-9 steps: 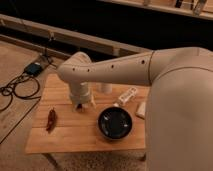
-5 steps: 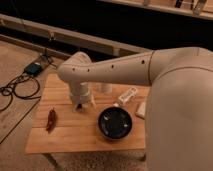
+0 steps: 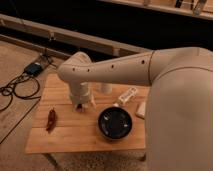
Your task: Place the ceramic cup over the eraser
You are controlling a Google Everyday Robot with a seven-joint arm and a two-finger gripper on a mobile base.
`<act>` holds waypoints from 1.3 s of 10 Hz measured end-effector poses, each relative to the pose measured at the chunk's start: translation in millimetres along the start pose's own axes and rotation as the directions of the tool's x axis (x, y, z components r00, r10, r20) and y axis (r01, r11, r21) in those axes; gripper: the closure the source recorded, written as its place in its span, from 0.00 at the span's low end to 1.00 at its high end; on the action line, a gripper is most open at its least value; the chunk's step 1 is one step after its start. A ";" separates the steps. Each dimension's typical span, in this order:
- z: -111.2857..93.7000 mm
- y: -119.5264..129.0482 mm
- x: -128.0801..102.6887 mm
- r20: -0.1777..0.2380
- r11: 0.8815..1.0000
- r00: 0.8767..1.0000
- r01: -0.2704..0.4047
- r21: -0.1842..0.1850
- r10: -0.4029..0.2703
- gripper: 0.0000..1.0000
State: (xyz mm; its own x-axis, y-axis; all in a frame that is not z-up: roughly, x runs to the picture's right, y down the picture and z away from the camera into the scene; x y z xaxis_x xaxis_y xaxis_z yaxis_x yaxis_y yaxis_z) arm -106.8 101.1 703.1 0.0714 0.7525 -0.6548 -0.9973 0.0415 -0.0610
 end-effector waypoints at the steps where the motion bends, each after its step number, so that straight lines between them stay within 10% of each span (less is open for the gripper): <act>1: 0.0 0.0 0.0 0.000 1.000 1.000 0.000 0.000 0.000 0.35; 13: 17.9 -24.0 -33.7 -0.012 0.998 0.999 0.039 0.046 -0.039 0.35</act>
State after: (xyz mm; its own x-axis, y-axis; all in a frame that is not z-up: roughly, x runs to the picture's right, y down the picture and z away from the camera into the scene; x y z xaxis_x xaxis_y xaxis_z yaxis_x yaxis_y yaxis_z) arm -85.6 86.5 740.2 0.1103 0.7421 -0.6611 -0.9935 0.1014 -0.0520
